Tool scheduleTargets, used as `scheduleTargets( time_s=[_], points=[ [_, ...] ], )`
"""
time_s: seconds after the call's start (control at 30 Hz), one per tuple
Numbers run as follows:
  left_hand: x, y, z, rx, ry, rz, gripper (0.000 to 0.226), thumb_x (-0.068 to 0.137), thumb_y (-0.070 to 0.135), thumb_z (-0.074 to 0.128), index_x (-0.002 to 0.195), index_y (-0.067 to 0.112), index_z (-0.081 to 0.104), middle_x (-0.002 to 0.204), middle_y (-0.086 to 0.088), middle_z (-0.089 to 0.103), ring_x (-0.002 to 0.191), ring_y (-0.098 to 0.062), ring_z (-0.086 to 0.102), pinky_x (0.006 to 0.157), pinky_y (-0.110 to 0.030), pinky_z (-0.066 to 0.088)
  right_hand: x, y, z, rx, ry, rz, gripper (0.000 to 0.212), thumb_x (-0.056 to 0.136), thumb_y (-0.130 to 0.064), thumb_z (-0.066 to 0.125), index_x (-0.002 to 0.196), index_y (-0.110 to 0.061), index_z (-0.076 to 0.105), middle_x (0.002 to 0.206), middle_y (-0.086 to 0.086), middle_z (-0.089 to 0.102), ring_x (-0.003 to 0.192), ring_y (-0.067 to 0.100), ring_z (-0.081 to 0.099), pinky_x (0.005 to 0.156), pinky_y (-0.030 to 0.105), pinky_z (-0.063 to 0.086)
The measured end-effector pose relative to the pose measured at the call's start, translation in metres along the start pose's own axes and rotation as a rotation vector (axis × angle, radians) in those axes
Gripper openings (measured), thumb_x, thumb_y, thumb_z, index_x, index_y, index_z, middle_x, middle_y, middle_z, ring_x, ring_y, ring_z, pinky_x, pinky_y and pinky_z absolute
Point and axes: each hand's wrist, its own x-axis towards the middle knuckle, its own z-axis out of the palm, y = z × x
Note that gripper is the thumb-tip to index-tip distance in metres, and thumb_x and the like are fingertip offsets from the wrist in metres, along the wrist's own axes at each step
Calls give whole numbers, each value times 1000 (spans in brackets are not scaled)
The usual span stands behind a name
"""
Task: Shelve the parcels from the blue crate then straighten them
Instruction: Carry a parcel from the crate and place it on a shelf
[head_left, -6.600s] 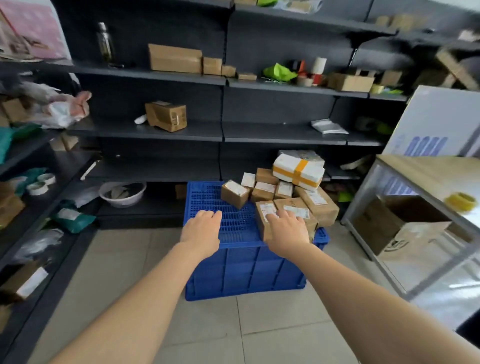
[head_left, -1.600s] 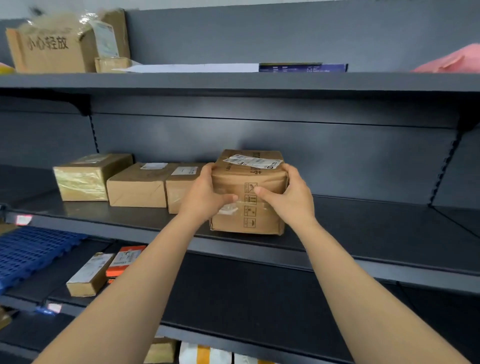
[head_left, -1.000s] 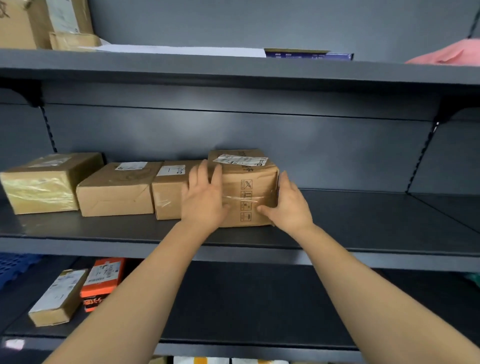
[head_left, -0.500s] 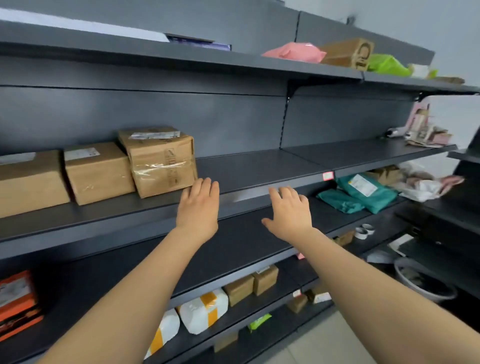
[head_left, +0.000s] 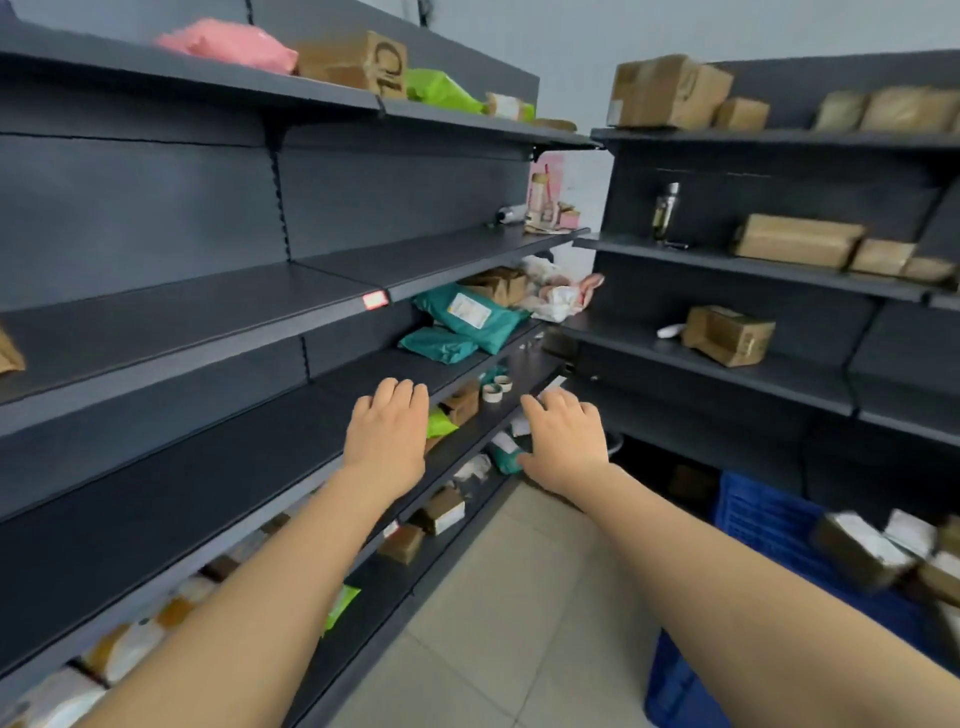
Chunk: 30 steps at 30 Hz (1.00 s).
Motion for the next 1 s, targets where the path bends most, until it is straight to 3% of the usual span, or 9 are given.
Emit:
scheduleTargets(
  time_s=[0.2,0.37,0.47,0.6,1.0],
  points=[
    [20,146,17,-87,-26,125,61,82,24,68,133,15,36,135,-2,43,128,-24,35,97,-37,37,-54,139,10,-49,-73,115,64,87,-43,63,140,-19,38,140,7,42,134,28,33,105,41,32],
    [30,267,34,-176,-101,209,74,83,36,68,143,14,30,142,-2,40,133,-23,33,102,-38,34,-98,247,27,-79,-140,245,61,88,-42,63,140,-19,39,139,7,42,134,28,33,105,40,31],
    [40,330,39,-198,-153,273,69,84,39,67,140,15,33,142,-2,41,133,-23,33,102,-37,34,-119,305,35,-86,-185,331,57,88,-42,62,136,-19,41,133,6,44,129,27,36,102,39,33],
    [61,403,49,-231,-214,371,61,84,38,68,133,16,38,136,0,44,128,-22,36,99,-36,36,-141,375,48,-66,-220,458,56,89,-41,61,136,-18,40,132,6,44,128,27,36,103,40,34],
    [142,612,113,-329,-366,625,71,88,36,65,145,14,29,145,0,39,135,-22,31,104,-36,35,-172,554,108,-43,-392,788,59,87,-44,63,137,-20,40,137,7,44,130,28,38,103,42,36]
  ],
)
